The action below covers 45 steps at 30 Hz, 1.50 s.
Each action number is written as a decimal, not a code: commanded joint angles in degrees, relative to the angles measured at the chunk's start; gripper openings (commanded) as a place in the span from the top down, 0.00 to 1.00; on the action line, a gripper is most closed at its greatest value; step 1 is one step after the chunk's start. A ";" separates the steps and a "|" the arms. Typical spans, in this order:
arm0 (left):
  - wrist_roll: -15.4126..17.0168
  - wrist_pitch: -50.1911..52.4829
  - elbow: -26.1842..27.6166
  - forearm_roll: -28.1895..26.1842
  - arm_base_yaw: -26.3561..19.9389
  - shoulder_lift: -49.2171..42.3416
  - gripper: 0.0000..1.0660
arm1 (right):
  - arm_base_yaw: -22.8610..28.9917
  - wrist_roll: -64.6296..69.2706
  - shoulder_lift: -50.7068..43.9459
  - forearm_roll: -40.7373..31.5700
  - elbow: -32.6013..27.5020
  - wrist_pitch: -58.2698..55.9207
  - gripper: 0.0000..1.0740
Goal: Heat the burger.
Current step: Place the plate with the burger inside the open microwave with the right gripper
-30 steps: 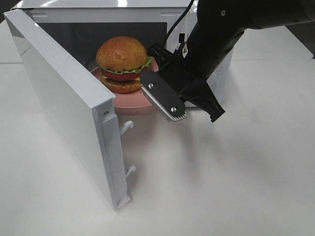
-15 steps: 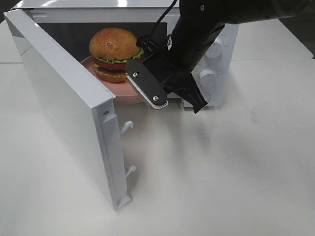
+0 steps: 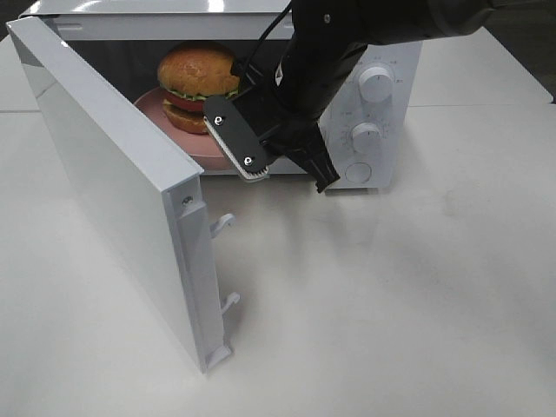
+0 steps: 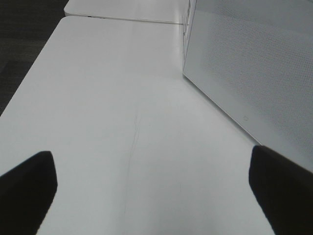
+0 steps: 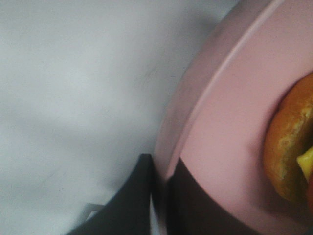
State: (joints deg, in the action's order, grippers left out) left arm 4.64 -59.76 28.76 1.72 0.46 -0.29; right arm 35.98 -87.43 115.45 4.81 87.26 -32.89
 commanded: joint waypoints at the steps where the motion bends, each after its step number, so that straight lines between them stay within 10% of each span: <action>1: -0.06 0.46 -0.11 0.11 -0.06 -1.26 0.06 | -0.17 2.29 0.69 1.32 3.04 2.98 1.00; 45: -0.06 0.46 -0.11 0.11 -0.06 -1.26 0.06 | -0.34 15.93 19.02 8.14 26.13 2.01 1.00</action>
State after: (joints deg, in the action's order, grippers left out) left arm 4.64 -59.76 28.76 1.72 0.46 -0.29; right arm 35.87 -72.48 135.05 11.46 111.96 -33.98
